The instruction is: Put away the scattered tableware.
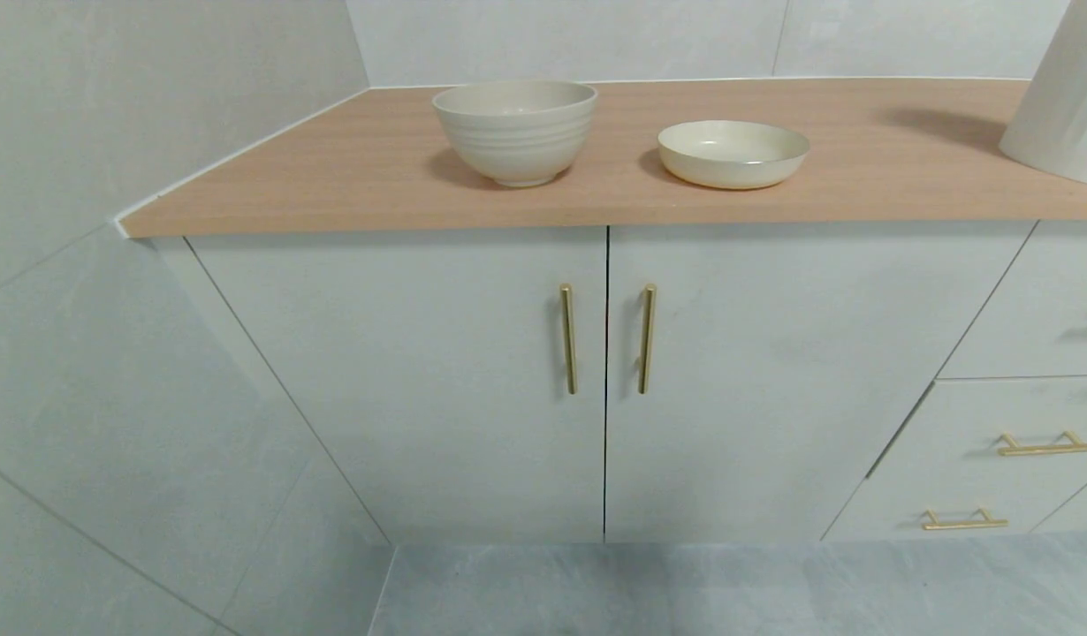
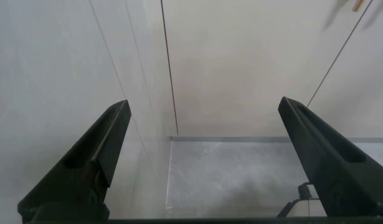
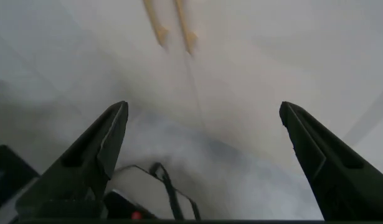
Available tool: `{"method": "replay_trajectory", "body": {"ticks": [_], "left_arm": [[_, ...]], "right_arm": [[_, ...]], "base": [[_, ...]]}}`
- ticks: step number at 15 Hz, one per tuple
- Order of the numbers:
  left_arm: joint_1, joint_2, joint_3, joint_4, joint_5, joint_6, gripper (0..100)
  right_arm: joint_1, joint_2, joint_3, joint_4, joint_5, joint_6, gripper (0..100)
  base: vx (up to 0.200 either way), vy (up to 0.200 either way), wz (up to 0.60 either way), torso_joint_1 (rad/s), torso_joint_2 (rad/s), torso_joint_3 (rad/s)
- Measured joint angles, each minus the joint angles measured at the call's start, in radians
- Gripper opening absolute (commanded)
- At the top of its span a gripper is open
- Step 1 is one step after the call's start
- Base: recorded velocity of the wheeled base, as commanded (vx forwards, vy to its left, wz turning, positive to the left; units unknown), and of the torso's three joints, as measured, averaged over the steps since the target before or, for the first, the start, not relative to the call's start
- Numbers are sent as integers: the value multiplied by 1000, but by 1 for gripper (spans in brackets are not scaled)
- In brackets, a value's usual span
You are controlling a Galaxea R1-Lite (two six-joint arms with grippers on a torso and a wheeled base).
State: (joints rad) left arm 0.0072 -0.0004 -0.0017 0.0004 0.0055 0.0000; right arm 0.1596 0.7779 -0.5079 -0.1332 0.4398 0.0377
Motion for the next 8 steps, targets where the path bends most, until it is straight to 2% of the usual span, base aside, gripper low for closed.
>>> {"method": "replay_trajectory", "body": {"ticks": [3,5,8], "left_arm": [[0,0,0,0,0,0,100],[0,0,0,0,0,0,100],[0,0,0,0,0,0,100]], "right_arm": [[120,343,-79,-262,-8,22,100],[202,539,-148,-421,-11,90,100],[313,761,-320,-514,-11,164,100]], "base": [[0,0,0,0,0,0],[0,0,0,0,0,0],[0,0,0,0,0,0]]}}
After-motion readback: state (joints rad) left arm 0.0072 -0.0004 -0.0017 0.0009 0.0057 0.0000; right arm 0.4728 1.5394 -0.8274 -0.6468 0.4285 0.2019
